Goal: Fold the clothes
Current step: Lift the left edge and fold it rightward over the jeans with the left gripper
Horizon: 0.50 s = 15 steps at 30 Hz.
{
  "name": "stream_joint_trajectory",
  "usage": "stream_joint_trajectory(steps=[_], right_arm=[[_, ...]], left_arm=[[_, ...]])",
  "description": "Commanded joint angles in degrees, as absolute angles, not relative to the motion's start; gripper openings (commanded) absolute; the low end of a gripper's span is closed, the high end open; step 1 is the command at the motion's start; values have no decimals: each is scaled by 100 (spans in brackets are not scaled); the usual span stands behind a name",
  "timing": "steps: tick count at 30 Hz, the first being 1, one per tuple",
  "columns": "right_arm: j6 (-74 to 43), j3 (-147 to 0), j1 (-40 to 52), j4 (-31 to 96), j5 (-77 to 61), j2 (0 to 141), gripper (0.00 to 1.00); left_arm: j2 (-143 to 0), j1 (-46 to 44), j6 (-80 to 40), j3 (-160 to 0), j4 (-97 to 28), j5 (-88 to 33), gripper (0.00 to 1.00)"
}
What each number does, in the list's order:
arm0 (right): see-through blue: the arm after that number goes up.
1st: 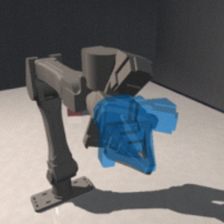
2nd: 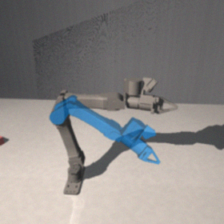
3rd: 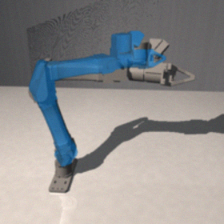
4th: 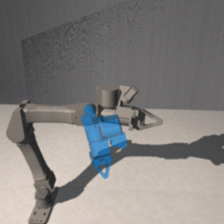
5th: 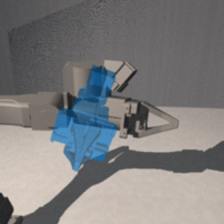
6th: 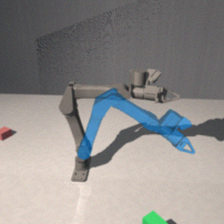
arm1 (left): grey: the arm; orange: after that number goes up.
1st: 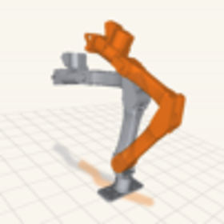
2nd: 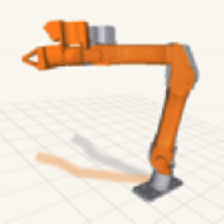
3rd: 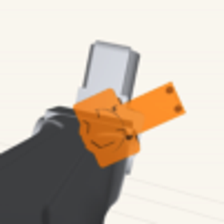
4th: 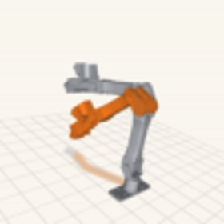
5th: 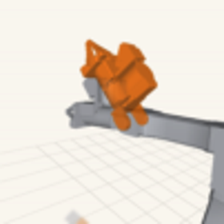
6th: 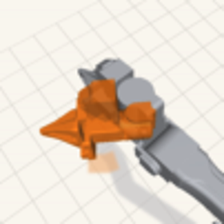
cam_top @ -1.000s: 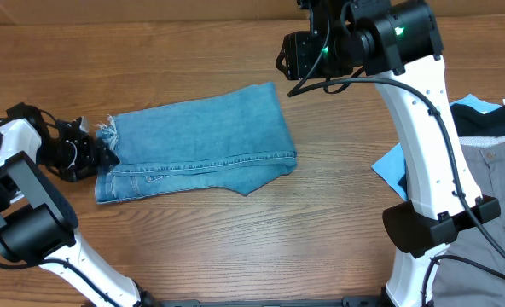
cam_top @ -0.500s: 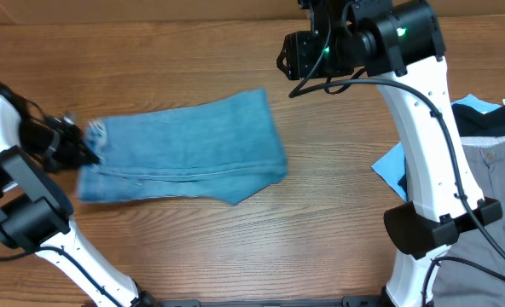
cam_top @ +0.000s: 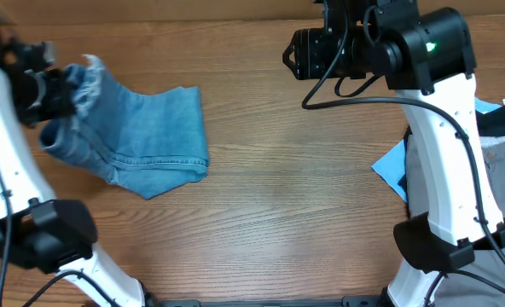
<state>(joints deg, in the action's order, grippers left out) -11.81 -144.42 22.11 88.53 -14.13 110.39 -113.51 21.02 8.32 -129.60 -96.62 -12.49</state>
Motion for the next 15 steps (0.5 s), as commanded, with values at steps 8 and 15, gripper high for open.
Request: stream_joint_trajectory(steps=[8,15], right_arm=[[-1199,-14547,1828,9148,-1380,10624,54],[-1194,-14547,1638,9255,-1378,10624,54]], left_arm=[[-11880,78,-908,-11885,-8466,-200,22],[-12121,-808,-1188,-11992,-8473,633,100]])
